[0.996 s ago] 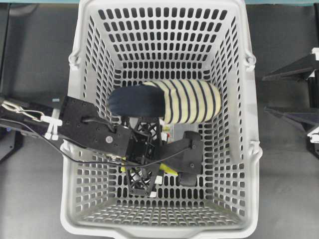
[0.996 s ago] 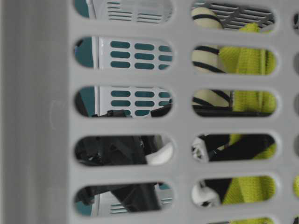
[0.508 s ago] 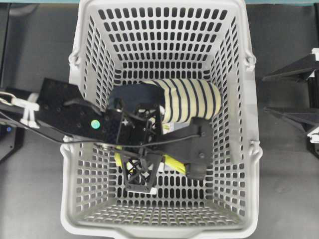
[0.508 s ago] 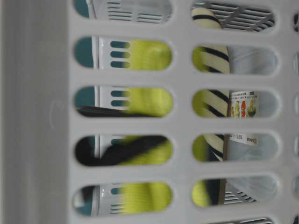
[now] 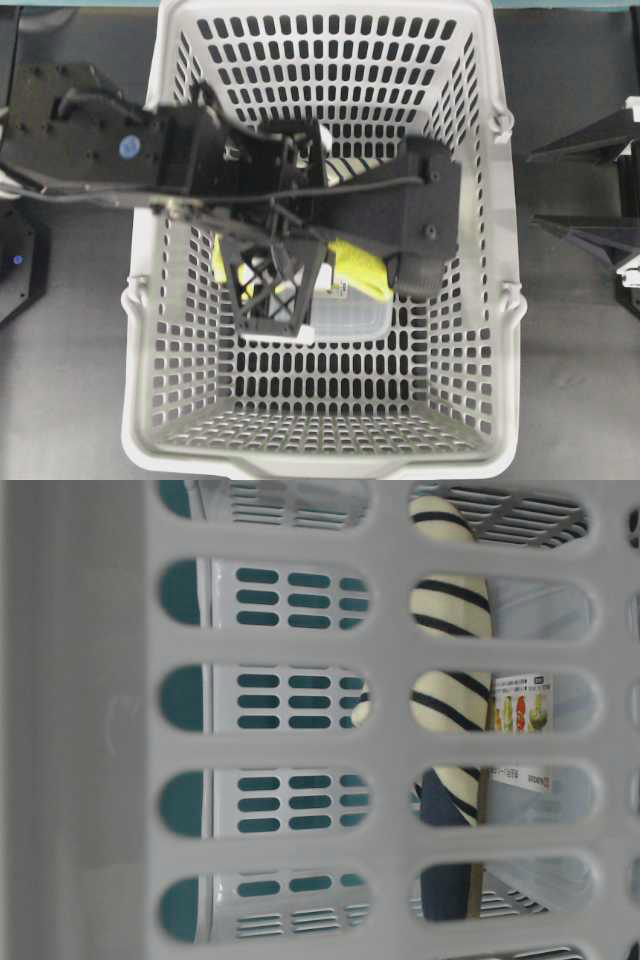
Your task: Pick up the yellow cloth from the shopping basket with the left arm.
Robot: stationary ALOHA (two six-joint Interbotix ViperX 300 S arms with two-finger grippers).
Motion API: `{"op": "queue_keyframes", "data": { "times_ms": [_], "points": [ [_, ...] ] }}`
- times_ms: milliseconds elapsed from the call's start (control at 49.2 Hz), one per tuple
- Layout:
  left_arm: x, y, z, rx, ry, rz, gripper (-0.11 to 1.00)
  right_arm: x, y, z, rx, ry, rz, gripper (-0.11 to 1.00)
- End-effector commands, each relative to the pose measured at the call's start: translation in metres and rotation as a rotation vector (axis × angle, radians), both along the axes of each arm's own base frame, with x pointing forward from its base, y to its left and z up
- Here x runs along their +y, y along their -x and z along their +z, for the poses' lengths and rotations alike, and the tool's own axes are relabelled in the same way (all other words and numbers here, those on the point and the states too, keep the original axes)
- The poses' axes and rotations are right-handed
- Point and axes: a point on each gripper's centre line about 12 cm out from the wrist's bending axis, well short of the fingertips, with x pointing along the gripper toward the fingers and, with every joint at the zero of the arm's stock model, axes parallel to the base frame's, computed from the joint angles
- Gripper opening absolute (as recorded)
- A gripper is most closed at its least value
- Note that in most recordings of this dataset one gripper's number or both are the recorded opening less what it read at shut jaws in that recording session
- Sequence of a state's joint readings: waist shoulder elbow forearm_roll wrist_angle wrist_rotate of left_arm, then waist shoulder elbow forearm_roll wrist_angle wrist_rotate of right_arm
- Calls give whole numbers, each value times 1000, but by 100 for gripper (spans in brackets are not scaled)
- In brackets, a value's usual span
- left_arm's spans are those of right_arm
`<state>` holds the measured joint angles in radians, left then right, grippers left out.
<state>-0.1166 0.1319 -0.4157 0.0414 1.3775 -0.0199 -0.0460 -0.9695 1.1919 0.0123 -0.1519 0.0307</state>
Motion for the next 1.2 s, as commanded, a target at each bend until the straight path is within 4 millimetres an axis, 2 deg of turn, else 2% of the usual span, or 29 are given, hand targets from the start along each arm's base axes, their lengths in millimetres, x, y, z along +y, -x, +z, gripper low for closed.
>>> {"op": "queue_keyframes", "data": {
  "times_ms": [0, 589, 1179],
  "points": [
    [1, 5, 17, -45, -3, -9, 11, -1, -1, 4, -14, -4, -4, 74],
    [22, 5, 22, -52, -12, 26, 11, -1, -1, 3, -16, -4, -4, 74],
    [25, 6, 24, -58, -11, 32, 11, -1, 3, 2, -20, -5, -4, 74]
  ]
}}
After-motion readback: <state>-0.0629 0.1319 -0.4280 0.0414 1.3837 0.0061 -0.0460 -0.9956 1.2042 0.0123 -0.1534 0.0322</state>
